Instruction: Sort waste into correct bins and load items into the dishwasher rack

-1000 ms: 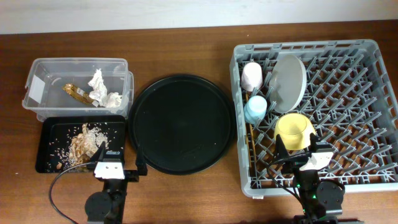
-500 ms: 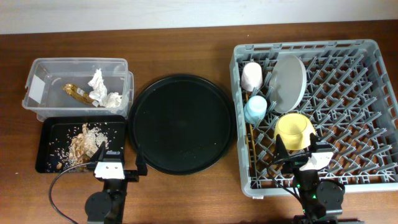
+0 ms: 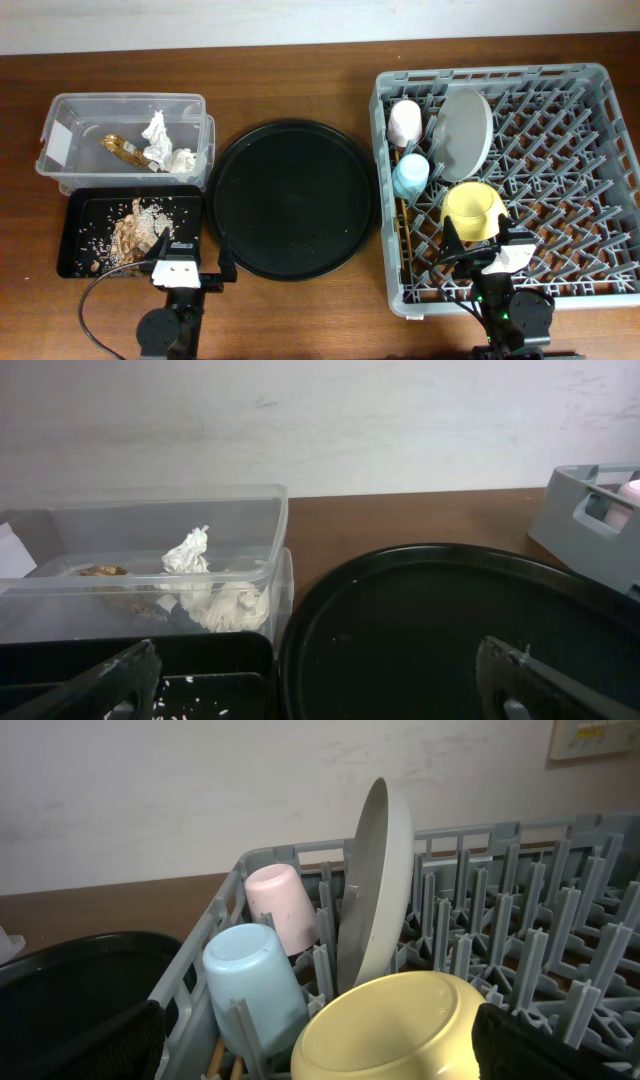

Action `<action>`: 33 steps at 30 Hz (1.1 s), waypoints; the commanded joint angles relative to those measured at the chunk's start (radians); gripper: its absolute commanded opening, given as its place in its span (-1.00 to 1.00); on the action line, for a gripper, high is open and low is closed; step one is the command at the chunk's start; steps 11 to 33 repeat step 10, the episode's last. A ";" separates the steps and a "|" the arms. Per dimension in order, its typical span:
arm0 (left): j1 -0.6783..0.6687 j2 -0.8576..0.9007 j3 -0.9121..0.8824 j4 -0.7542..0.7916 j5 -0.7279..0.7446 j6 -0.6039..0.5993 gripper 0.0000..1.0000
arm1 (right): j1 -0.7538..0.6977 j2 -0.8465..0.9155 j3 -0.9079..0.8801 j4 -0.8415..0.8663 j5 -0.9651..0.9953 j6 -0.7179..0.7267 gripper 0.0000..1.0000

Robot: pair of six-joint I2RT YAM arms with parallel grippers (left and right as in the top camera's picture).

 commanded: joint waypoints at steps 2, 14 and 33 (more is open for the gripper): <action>-0.004 -0.010 -0.006 -0.001 0.015 0.023 0.98 | -0.007 -0.006 -0.007 -0.002 -0.009 0.012 0.97; -0.004 -0.010 -0.006 -0.001 0.015 0.023 0.99 | -0.007 -0.006 -0.007 -0.002 -0.009 0.012 0.97; -0.004 -0.010 -0.006 -0.001 0.015 0.023 0.99 | -0.007 -0.006 -0.007 -0.002 -0.009 0.012 0.97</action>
